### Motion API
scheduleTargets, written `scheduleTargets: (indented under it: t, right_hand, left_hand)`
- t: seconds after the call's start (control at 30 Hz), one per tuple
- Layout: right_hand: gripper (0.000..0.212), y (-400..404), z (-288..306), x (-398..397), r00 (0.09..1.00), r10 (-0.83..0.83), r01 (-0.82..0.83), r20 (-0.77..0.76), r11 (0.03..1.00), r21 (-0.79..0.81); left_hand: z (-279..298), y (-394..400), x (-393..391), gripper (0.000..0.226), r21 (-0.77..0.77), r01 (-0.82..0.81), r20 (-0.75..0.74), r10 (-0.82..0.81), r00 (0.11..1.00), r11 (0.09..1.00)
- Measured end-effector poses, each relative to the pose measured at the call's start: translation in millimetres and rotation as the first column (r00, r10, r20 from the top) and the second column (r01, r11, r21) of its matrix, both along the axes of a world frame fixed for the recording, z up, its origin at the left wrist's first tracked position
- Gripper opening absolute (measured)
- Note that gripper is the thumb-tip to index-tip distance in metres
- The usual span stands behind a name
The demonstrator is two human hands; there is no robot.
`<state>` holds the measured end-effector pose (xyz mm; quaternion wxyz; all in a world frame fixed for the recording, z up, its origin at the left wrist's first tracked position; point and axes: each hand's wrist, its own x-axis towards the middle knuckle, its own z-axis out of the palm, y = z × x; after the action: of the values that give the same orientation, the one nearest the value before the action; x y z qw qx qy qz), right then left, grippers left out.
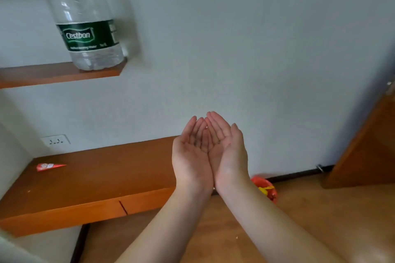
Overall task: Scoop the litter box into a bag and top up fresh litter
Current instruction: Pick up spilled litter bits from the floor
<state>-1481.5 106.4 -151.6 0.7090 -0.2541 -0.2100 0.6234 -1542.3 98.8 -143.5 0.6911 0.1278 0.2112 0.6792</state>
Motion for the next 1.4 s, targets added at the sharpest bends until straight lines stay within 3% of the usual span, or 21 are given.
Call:
scheduleTargets:
  t: [0.37,0.67,1.0,1.4]
  right_hand:
    - [0.051,-1.1,-0.5,163.1,0.988,-0.123,0.123,-0.094,0.992,-0.002]
    - [0.052,38.3,-12.8,225.5,0.970,-0.196,0.194,-0.141,0.981,-0.030]
    - [0.050,134.3,-20.8,275.8,0.957,-0.269,0.267,-0.109,0.963,-0.041]
    - [0.051,217.0,-15.0,318.0,0.965,-0.254,0.255,-0.068,0.967,0.002]
  left_hand:
    - [1.6,1.6,162.7,0.043,-0.012,0.119,0.037,-0.119,0.992,0.993]
    - [-12.4,46.9,224.0,0.042,-0.049,0.196,0.042,-0.194,0.980,0.979]
    - [-29.0,153.6,277.4,0.039,-0.100,0.255,0.108,-0.245,0.964,0.962]
    - [-24.4,239.6,318.5,0.041,-0.021,0.276,0.114,-0.272,0.956,0.961]
